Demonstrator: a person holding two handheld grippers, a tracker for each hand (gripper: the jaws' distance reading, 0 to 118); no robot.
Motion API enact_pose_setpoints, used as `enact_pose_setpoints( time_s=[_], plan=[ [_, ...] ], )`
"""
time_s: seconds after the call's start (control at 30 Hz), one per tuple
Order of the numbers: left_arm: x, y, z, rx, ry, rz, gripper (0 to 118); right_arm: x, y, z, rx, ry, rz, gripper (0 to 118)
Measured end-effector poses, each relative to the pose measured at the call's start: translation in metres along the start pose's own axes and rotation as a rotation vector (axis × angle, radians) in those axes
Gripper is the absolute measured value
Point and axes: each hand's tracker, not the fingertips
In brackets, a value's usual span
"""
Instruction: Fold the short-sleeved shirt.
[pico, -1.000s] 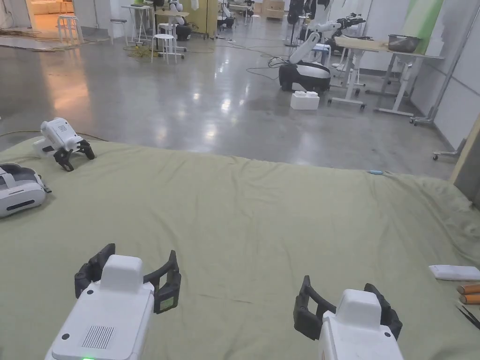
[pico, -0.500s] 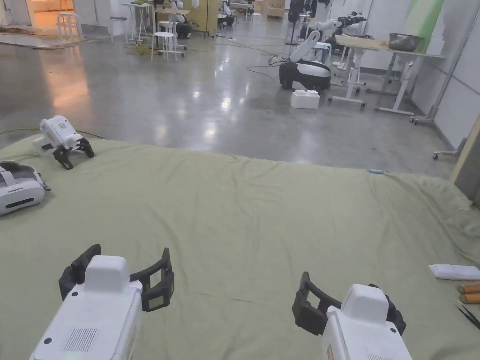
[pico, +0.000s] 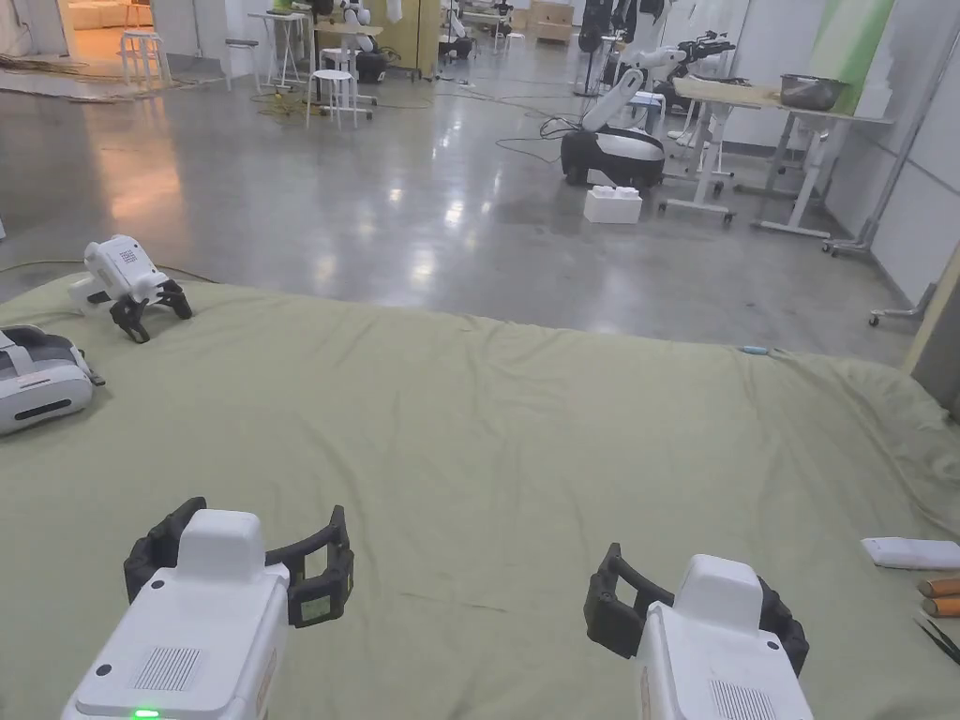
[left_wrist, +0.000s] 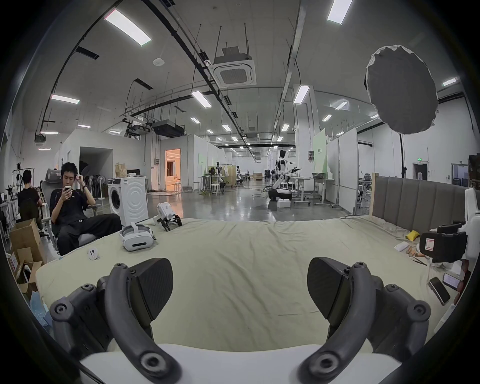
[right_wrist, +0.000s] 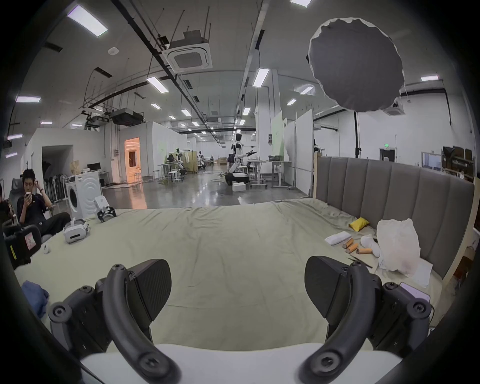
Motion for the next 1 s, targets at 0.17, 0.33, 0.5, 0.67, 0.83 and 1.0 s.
enact_pose_setpoints(
  time_s=[0.17,0.33,0.5,0.67,0.83,1.0],
  plan=[
    [0.001,0.000,0.000,-0.006,-0.008,-0.012,107,-0.001,0.009,0.002,-0.010,-0.007,-0.058,105],
    [0.002,0.003,0.000,-0.009,-0.005,-0.018,108,0.002,0.018,0.001,-0.043,0.012,-0.114,105],
    [0.003,0.004,0.002,-0.004,-0.011,-0.009,109,0.004,0.019,-0.005,-0.064,0.006,-0.118,105],
    [0.004,0.004,0.001,-0.007,-0.012,-0.025,109,0.004,0.016,-0.011,-0.111,-0.018,-0.106,105],
    [0.006,0.006,0.000,-0.010,-0.019,-0.028,109,0.003,0.013,-0.013,-0.112,-0.025,-0.081,105],
    [0.008,0.008,0.000,-0.008,-0.021,-0.031,109,0.002,0.012,-0.014,-0.114,-0.021,-0.050,106]
  ],
)
